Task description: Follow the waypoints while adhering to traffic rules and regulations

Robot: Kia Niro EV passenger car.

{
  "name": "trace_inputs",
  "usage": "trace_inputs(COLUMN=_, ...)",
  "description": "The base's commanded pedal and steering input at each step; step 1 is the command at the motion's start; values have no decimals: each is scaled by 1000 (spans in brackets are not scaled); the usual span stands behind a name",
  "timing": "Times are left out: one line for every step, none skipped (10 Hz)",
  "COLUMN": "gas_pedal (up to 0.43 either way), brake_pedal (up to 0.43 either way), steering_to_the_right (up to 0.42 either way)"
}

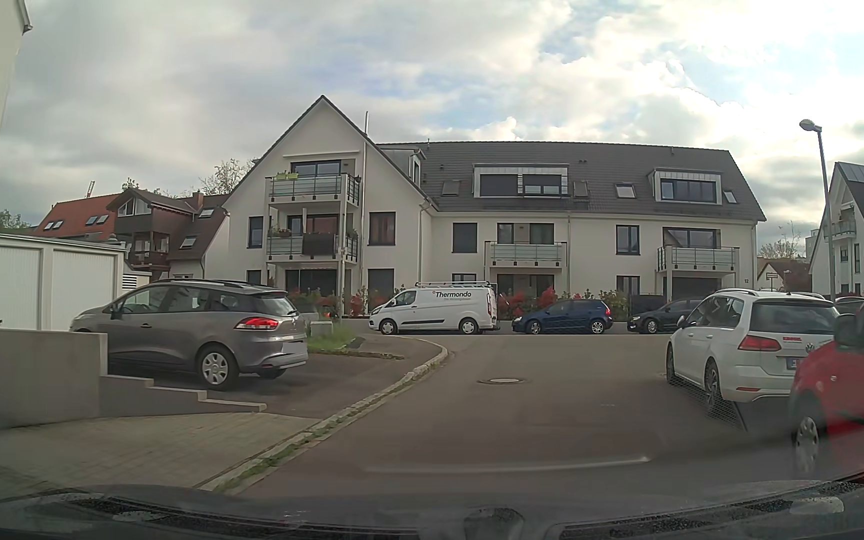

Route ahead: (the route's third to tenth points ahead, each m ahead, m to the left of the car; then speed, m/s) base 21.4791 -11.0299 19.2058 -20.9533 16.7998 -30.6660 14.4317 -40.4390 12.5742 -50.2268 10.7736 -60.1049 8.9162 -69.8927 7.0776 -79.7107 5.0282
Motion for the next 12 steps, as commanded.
trace_inputs(gas_pedal=0, brake_pedal=0, steering_to_the_right=95)
trace_inputs(gas_pedal=0, brake_pedal=0, steering_to_the_right=97)
trace_inputs(gas_pedal=0, brake_pedal=0, steering_to_the_right=98)
trace_inputs(gas_pedal=0, brake_pedal=0, steering_to_the_right=97)
trace_inputs(gas_pedal=0, brake_pedal=0, steering_to_the_right=98)
trace_inputs(gas_pedal=0, brake_pedal=0, steering_to_the_right=98)
trace_inputs(gas_pedal=0, brake_pedal=0, steering_to_the_right=98)
trace_inputs(gas_pedal=0, brake_pedal=0, steering_to_the_right=98)
trace_inputs(gas_pedal=0, brake_pedal=0, steering_to_the_right=100)
trace_inputs(gas_pedal=0, brake_pedal=0, steering_to_the_right=104)
trace_inputs(gas_pedal=0, brake_pedal=0, steering_to_the_right=107)
trace_inputs(gas_pedal=0, brake_pedal=0, steering_to_the_right=111)
